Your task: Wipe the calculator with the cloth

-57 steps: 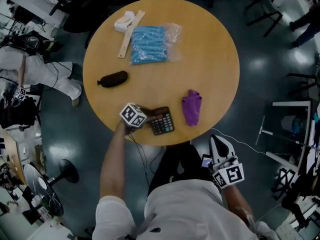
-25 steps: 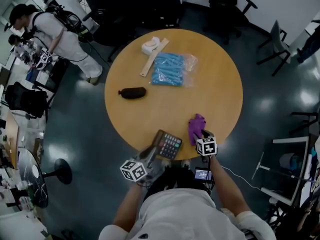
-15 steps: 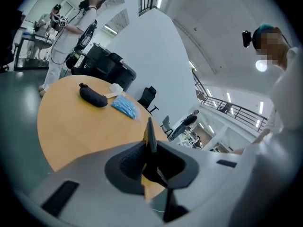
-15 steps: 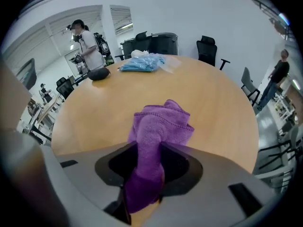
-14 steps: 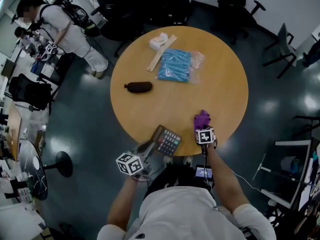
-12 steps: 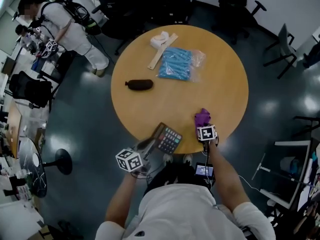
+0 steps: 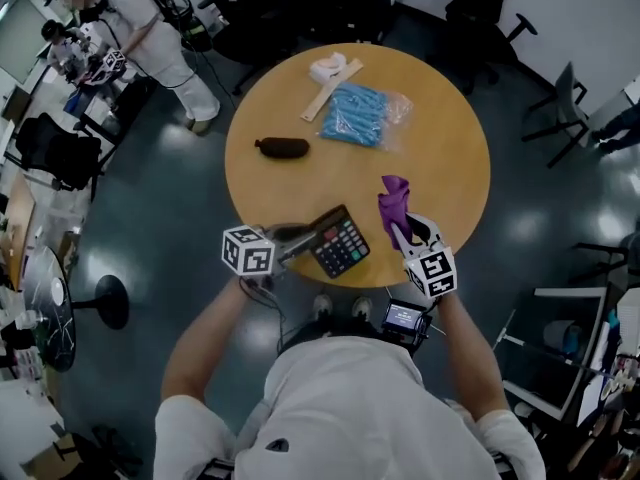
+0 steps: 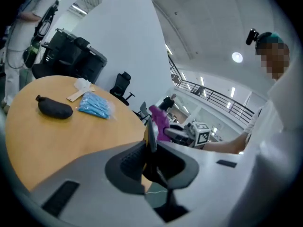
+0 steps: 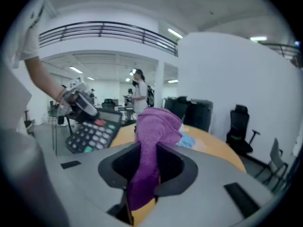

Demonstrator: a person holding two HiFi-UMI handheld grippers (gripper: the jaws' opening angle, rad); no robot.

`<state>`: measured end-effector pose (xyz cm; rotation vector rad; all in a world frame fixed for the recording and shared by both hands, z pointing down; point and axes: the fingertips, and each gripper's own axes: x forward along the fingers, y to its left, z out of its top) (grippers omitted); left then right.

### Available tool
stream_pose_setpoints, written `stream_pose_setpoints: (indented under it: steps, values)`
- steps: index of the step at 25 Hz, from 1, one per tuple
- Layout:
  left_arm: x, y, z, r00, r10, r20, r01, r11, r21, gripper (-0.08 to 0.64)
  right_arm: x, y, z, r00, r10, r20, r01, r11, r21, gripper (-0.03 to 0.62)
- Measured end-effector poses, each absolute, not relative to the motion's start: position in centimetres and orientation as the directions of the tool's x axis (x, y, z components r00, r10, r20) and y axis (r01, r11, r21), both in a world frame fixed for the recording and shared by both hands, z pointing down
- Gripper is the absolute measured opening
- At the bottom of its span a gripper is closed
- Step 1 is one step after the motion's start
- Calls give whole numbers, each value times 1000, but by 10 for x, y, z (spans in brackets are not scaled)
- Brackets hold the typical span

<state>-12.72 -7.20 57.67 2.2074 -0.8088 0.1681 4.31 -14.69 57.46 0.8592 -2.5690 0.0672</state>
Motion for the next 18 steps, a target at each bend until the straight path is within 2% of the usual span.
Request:
stream_pose_setpoints:
  steps: [2,5,8,12,18]
  values:
    - [-122,-82,565,816,-446,369,-574,-544,612,61,20,-135,532,-773,-532,346,-504,846,175,100]
    - [-110,-95,542,850,-383,363,-527,-597,605,61,-11,-120,494,-810,-491,321,-391,860,328,100]
    - [-97,-107,514,878,-346,330,-478,-647,595,60,-33,-121,481,-802,-483,352,-310,839,447,100]
    - [-87,-109,497,896,-309,319,-442,-681,584,60,-41,-116,475,-789,-478,387,-242,820,519,100]
    - [-83,-117,483,905,-279,321,-419,-718,556,60,-49,-100,469,-805,-405,434,-51,776,629,98]
